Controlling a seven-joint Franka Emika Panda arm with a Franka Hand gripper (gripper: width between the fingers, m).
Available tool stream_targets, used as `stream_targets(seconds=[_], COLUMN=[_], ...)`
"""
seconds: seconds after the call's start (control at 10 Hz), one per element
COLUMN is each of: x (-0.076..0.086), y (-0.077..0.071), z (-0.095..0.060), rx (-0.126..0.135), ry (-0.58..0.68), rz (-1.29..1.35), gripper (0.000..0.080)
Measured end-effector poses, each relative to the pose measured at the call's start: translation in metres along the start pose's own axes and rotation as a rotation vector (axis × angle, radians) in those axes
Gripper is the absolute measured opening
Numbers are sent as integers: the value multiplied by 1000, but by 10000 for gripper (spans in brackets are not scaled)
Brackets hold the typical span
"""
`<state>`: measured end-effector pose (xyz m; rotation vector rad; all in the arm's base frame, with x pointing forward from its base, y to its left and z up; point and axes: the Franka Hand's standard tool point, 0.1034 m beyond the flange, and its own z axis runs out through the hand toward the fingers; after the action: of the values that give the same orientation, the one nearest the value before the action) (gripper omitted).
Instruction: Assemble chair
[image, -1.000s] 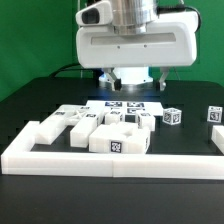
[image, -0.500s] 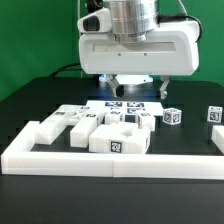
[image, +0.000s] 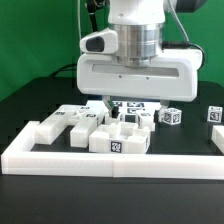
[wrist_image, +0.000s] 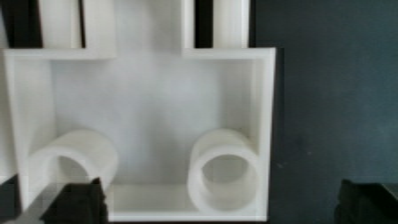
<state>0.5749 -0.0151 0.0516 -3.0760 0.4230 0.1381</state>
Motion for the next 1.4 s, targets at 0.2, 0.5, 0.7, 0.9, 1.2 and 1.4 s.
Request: stream_targets(seconds=[0.2,0.5,0.7,0.9,1.2,1.4], x=[-3,-8,-15,-19,-21,-21], y=[-5,-5,-9,-13,-12,-12], z=[7,19,26,33,36,36], rx=[35,48,44,40,39,39], ry=[-13,-24,-29,-39,-44,-44], rz=[44,55,45,34,23,21], gripper=[649,649,649,649,525,383])
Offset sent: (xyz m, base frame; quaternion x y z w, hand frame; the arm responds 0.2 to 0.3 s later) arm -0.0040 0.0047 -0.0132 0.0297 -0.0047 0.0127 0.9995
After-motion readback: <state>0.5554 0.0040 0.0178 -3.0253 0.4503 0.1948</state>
